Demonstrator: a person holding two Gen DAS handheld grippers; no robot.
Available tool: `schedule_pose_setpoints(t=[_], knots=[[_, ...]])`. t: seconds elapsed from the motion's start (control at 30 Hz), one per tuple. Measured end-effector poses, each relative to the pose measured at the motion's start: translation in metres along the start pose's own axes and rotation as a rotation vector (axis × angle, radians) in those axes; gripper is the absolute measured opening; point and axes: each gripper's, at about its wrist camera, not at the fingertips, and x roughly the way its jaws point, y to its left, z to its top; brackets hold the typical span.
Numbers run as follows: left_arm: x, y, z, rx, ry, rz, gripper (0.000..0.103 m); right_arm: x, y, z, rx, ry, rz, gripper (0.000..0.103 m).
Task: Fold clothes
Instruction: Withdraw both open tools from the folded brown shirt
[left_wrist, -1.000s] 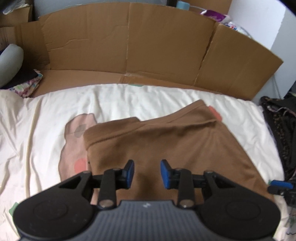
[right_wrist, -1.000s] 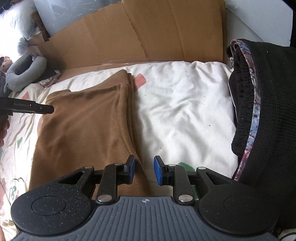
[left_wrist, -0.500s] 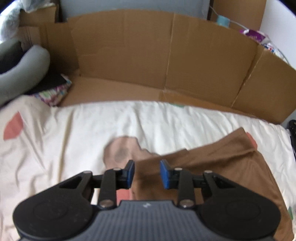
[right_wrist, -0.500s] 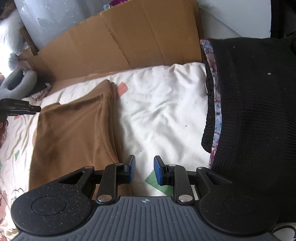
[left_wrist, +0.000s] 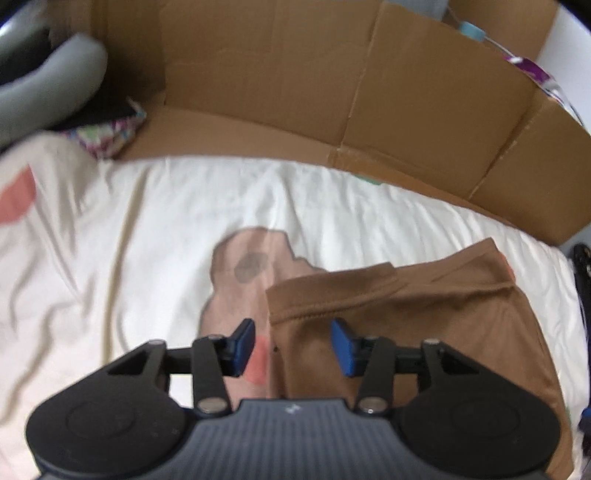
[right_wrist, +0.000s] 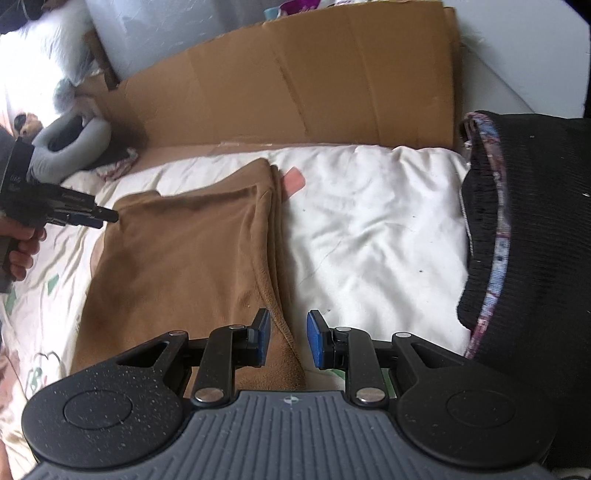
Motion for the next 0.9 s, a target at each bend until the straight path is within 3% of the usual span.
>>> schedule_pose_setpoints(t=[0.2,0.63,0.73,0.9], knots=[[0.011,0.012,0.004,-0.065,-0.008,-0.033,0.020,0.015,0.004,-0.001,-0.052,0.041,-0.005,0.027],[0.014,0.025,0.015,-0.136,-0.031,-0.074,0.019,0.053,0.014,0.023,-0.086,0.072,0.014,0.027],[0.010,0.032,0.020,-0.174,-0.075,-0.051,0.016,0.061,0.010,0.028,-0.084,0.076,0.001,0.027],[0.002,0.041,0.024,-0.190,-0.060,-0.049,0.015,0.068,0.000,0.035,-0.040,0.081,-0.011,0.028]])
